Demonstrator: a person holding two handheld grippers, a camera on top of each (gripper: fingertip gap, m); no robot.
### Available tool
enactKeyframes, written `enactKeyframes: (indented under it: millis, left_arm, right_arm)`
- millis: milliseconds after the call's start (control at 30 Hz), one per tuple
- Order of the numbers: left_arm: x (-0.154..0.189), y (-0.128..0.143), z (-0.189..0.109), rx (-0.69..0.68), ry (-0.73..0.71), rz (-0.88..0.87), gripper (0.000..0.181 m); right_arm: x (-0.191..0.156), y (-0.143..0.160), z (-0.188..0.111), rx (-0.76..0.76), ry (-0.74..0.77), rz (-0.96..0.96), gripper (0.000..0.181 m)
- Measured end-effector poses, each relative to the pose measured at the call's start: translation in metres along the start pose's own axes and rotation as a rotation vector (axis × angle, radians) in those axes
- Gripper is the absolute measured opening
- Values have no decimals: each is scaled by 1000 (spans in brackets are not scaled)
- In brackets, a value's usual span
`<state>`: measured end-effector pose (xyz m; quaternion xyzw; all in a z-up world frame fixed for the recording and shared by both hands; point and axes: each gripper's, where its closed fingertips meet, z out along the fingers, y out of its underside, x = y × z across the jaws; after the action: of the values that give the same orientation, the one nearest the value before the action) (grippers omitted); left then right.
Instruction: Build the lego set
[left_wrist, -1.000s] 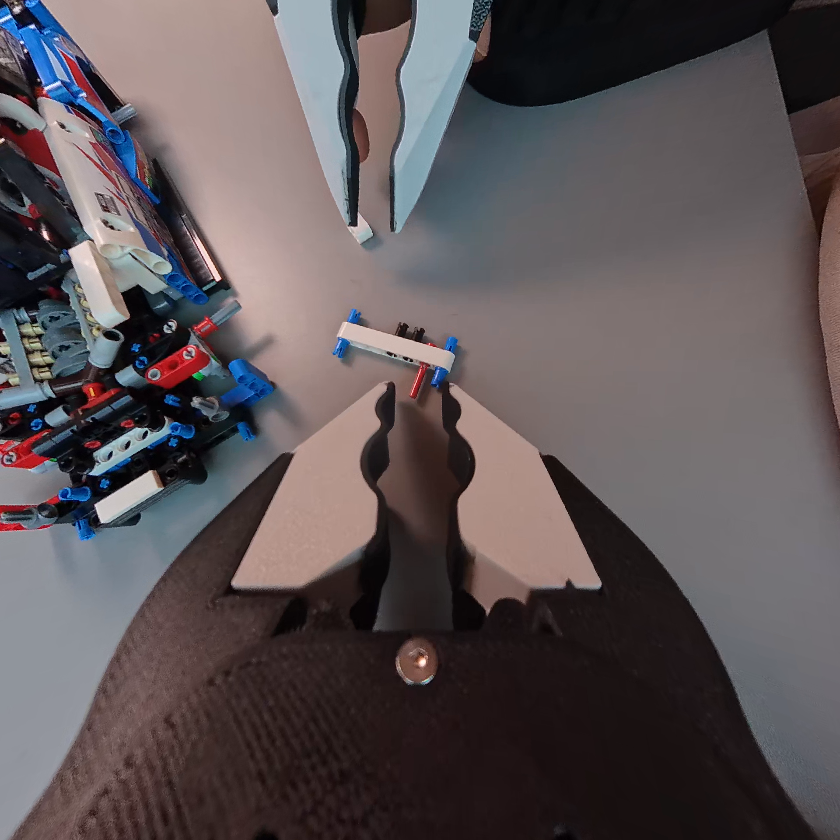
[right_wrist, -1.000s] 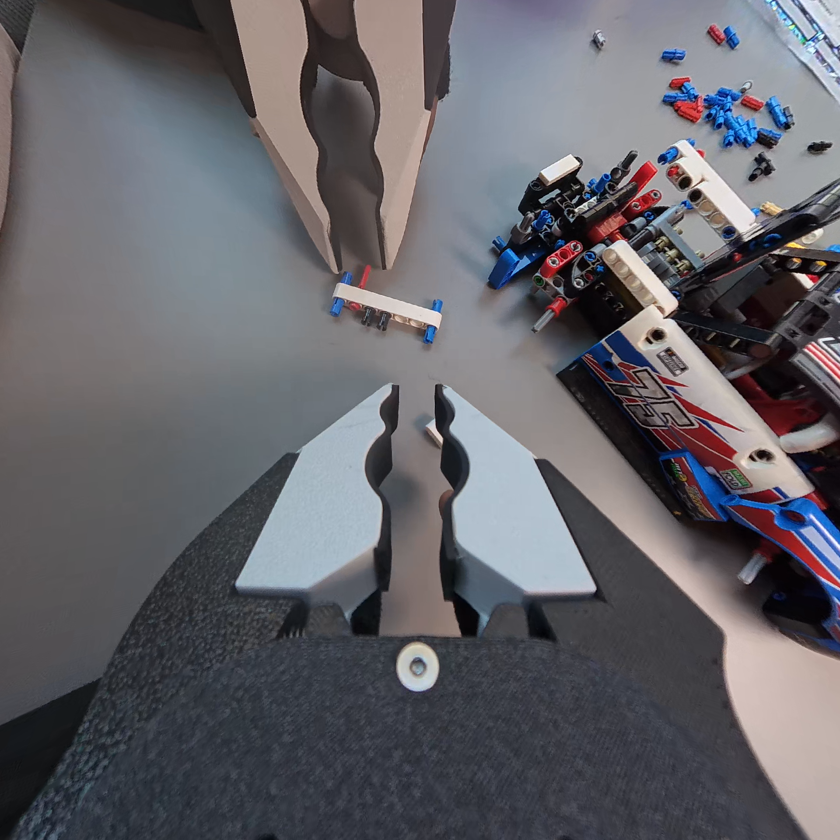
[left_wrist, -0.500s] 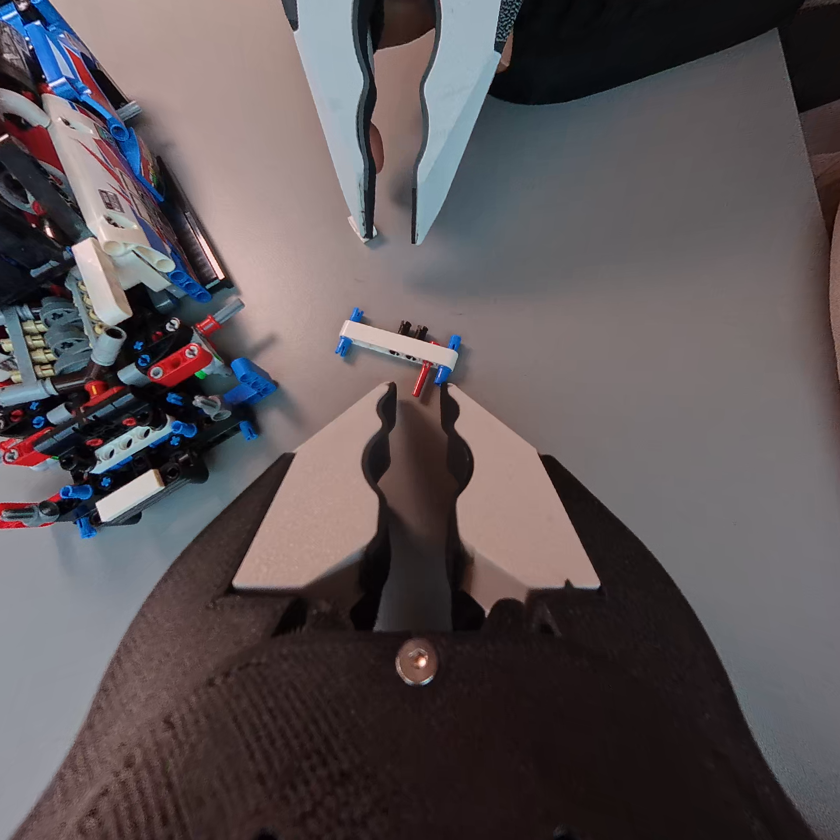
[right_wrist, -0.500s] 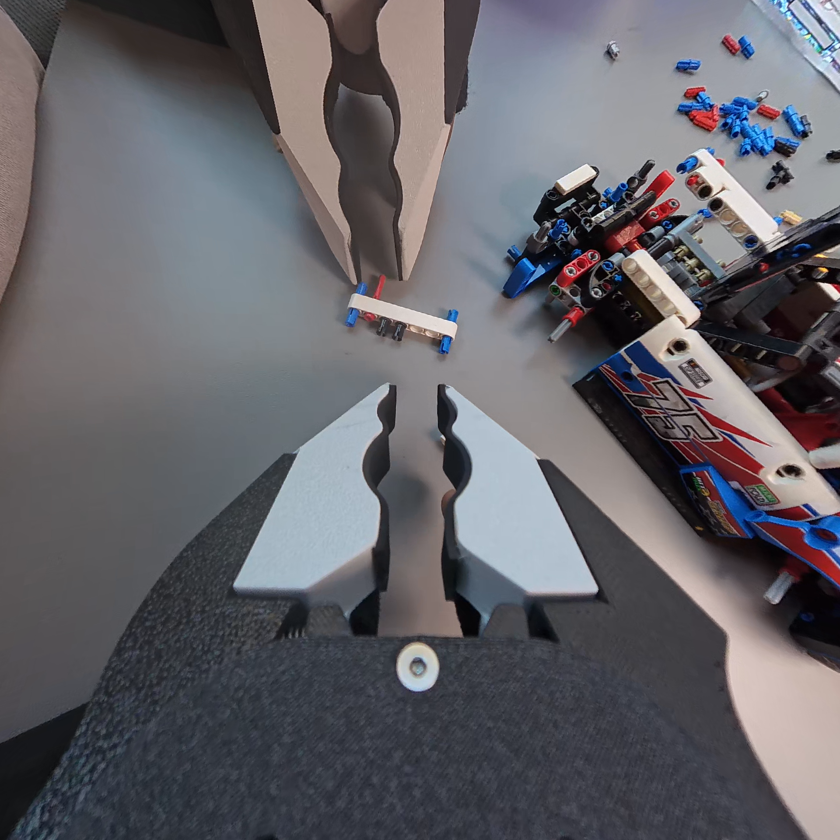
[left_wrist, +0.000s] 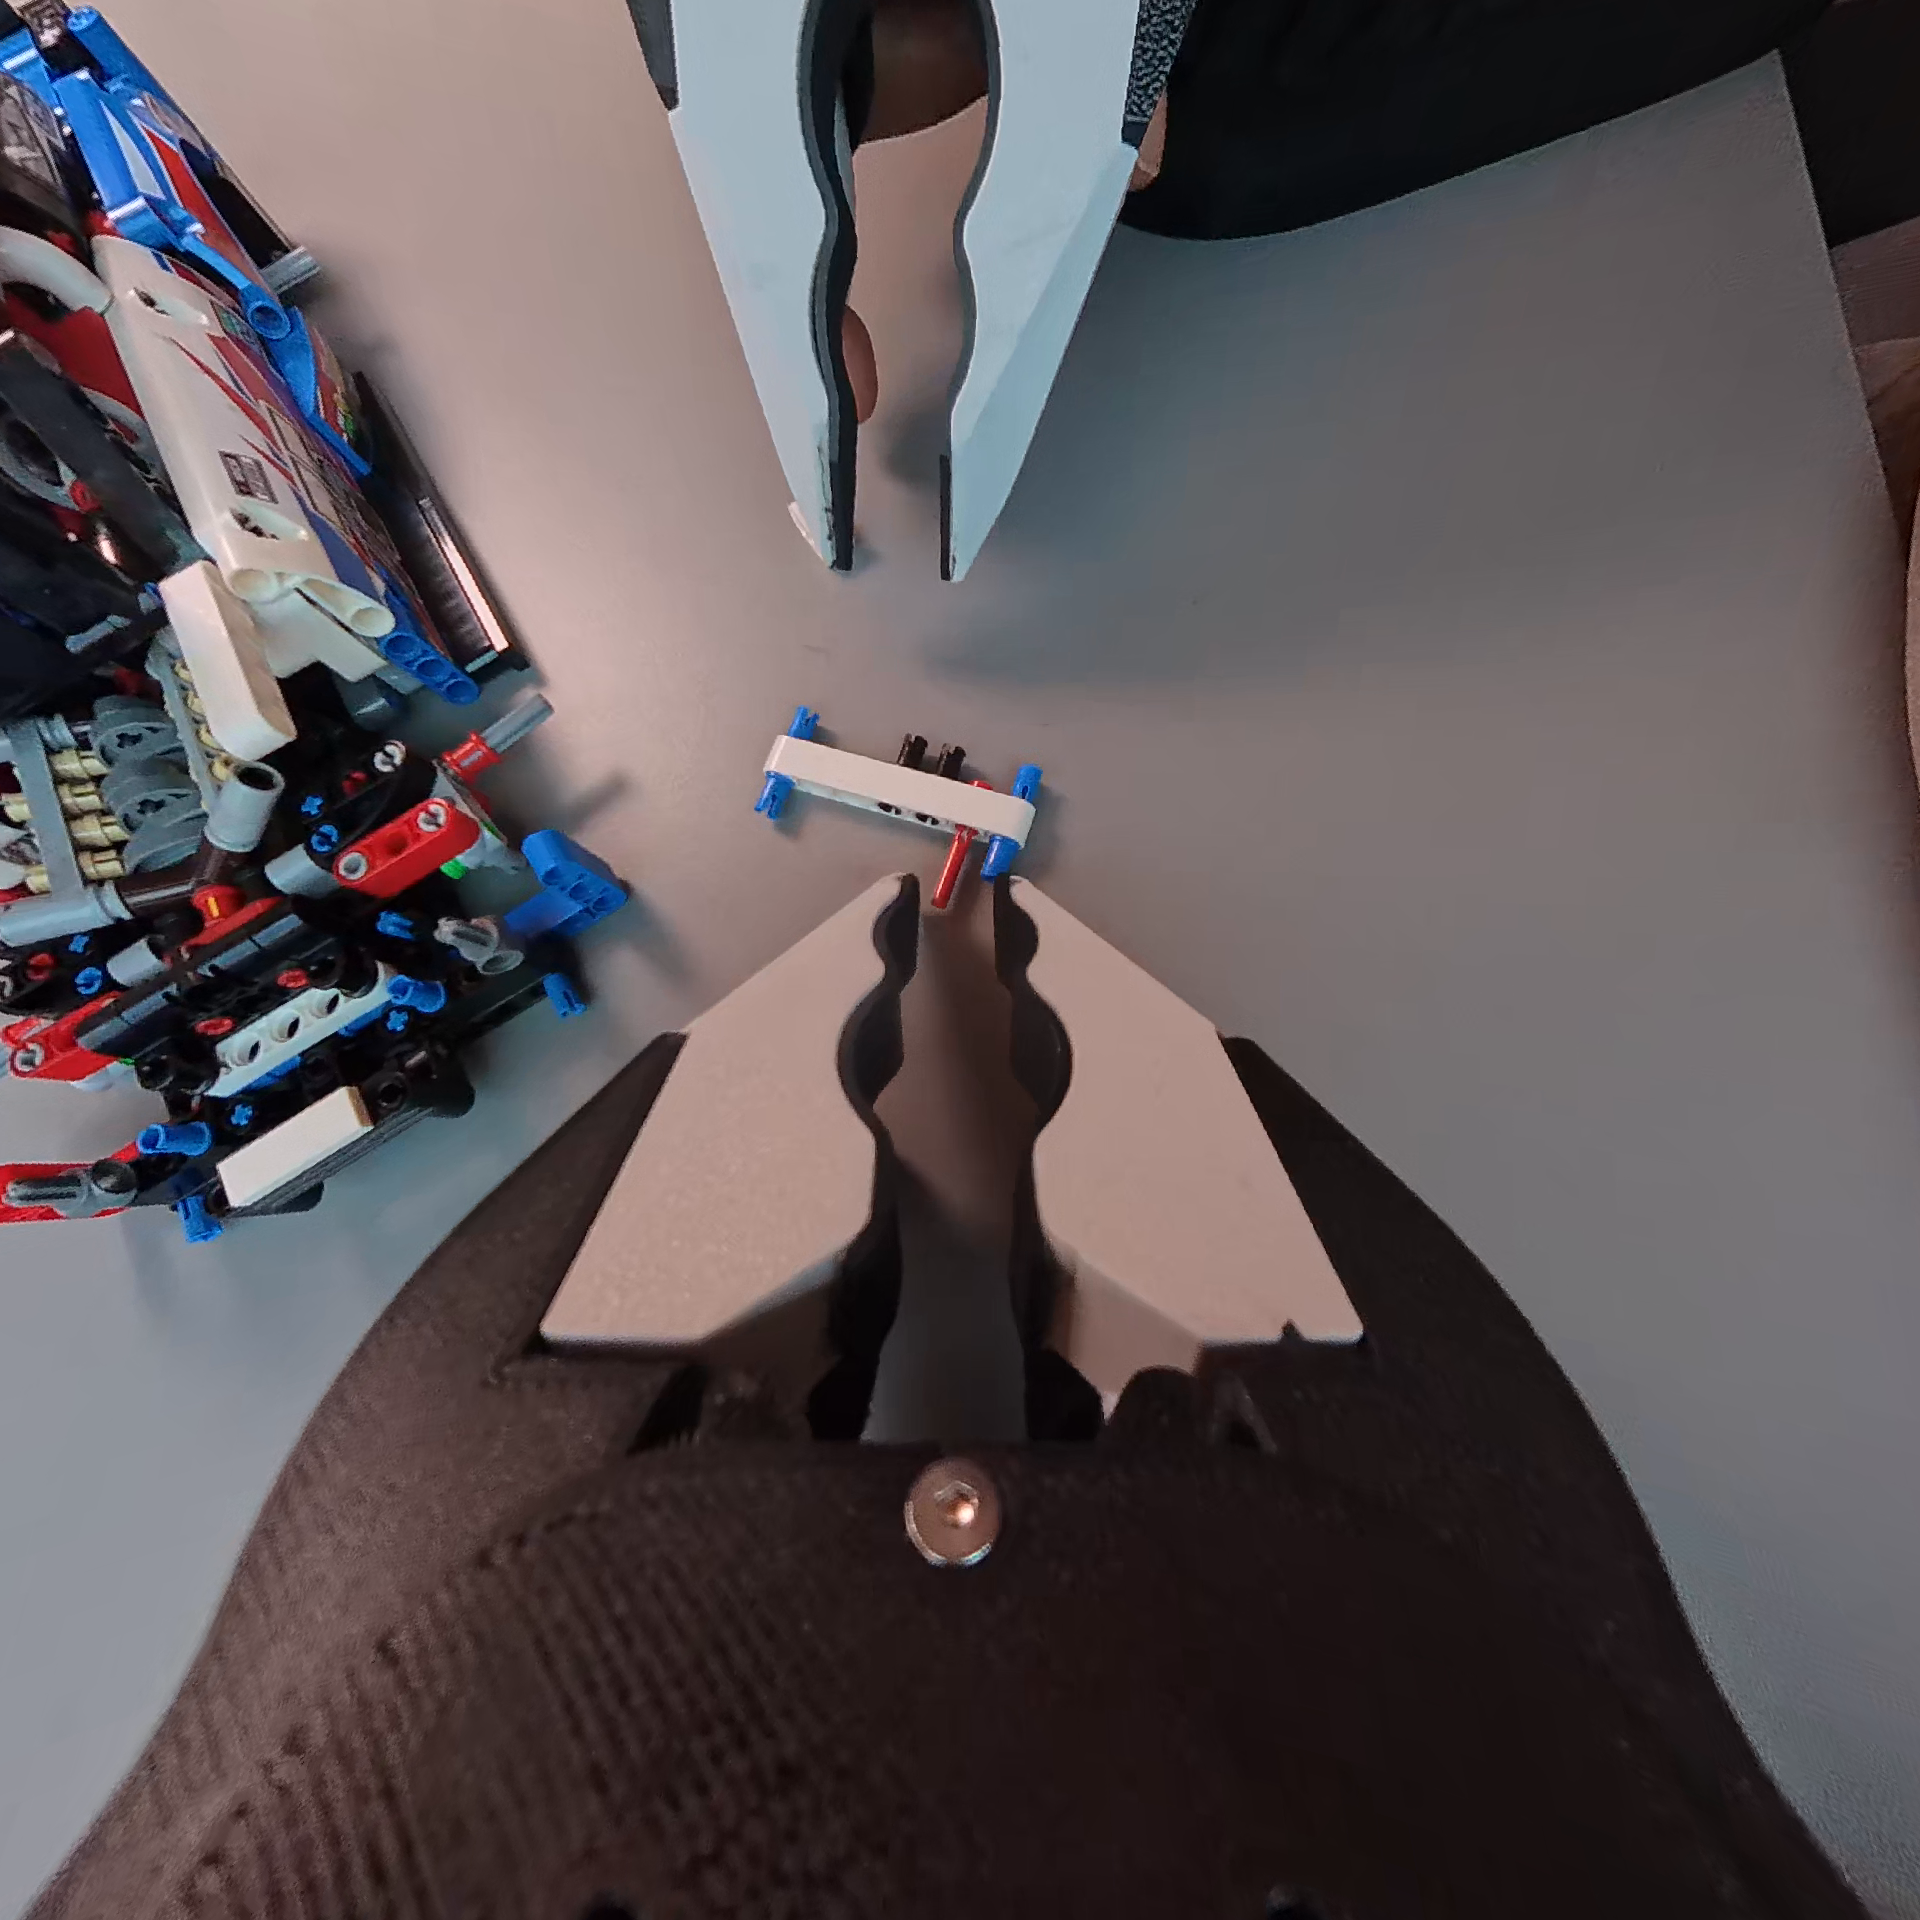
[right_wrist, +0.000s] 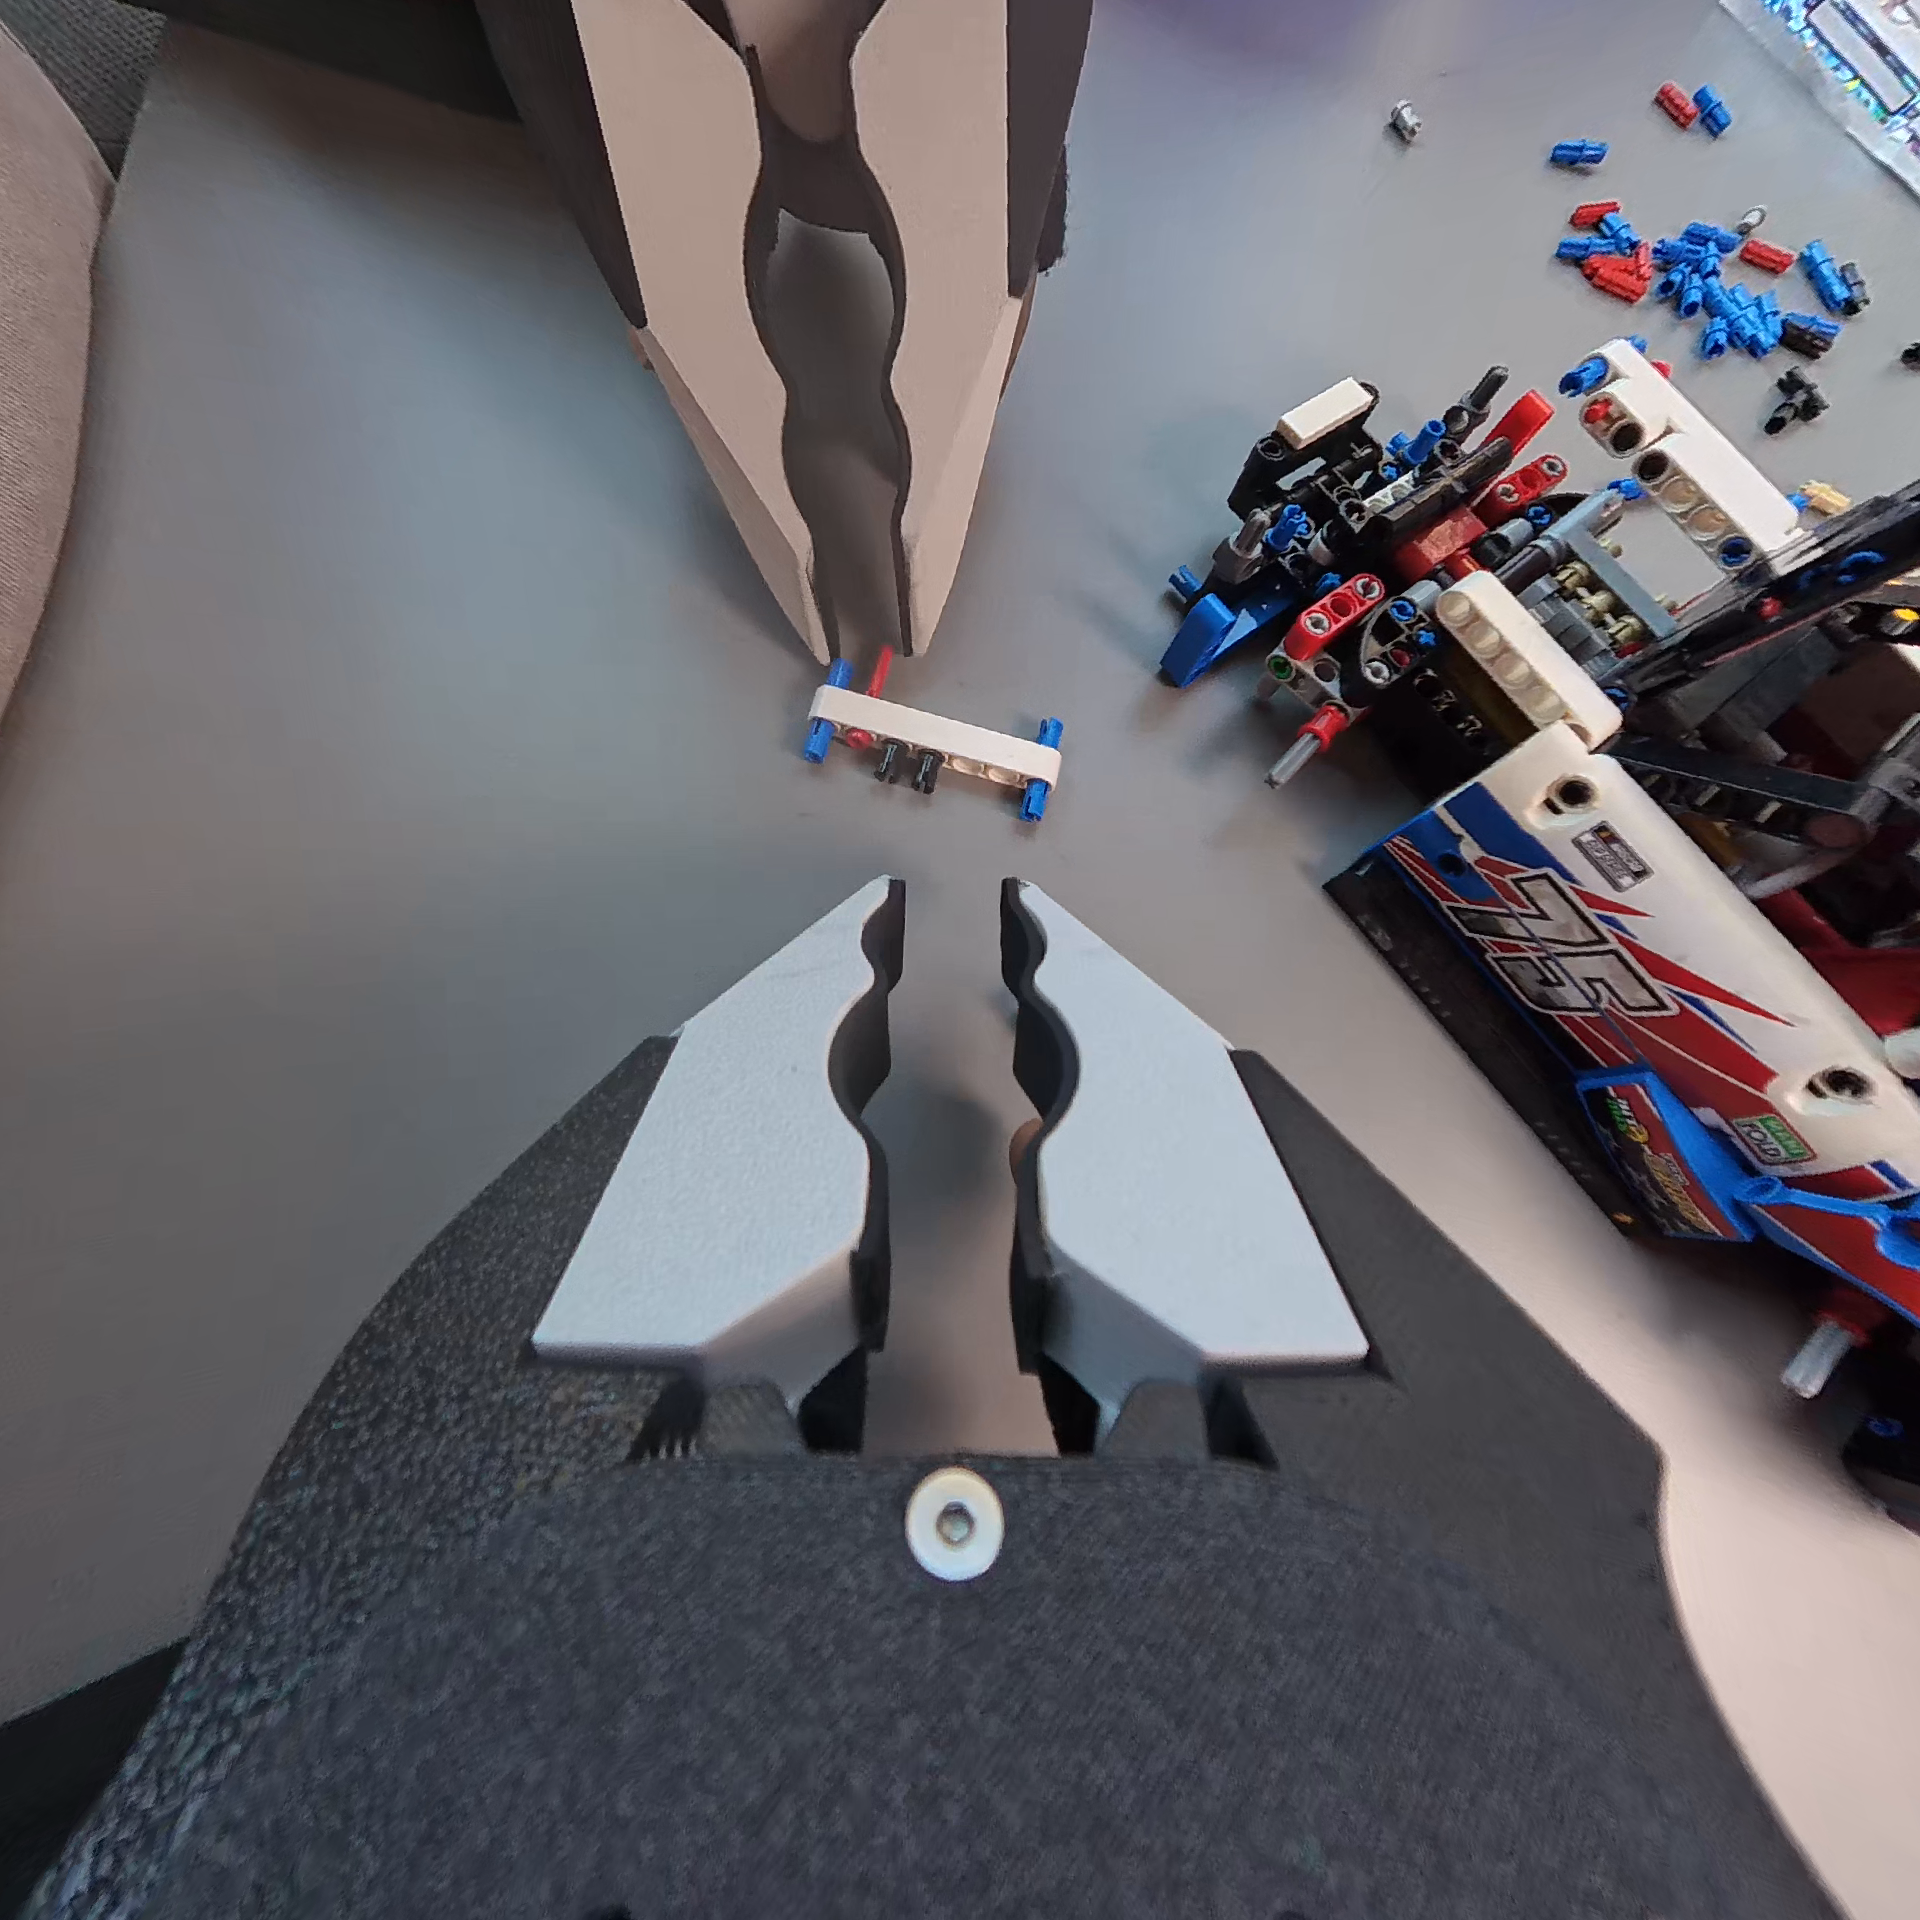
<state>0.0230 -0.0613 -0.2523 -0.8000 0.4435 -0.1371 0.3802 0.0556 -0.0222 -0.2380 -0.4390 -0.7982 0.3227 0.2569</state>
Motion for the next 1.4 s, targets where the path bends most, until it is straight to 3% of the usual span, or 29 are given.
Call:
enactKeyframes:
  millis: [167, 667, 833, 933, 1400]
  left_arm:
    - [-2, 0, 1, -6, -24, 20, 2]
    - [-5, -2, -2, 11, -26, -3, 1]
    - [-1, -2, -3, 24, 19, -54, 18]
    - [-1, -2, -2, 21, 24, -59, 19]
    - [-3, -2, 4, -2, -36, 29, 1]
  right_arm:
    - [-3, -2, 2, 5, -8, -2, 16]
    - [-9, -5, 6, 27, -22, 7, 16]
    - [-6, -7, 3, 47, -6, 15, 16]
    - [-4, -7, 1, 62, 2, 25, 16]
    - [-7, -10, 0, 96, -7, 27, 16]
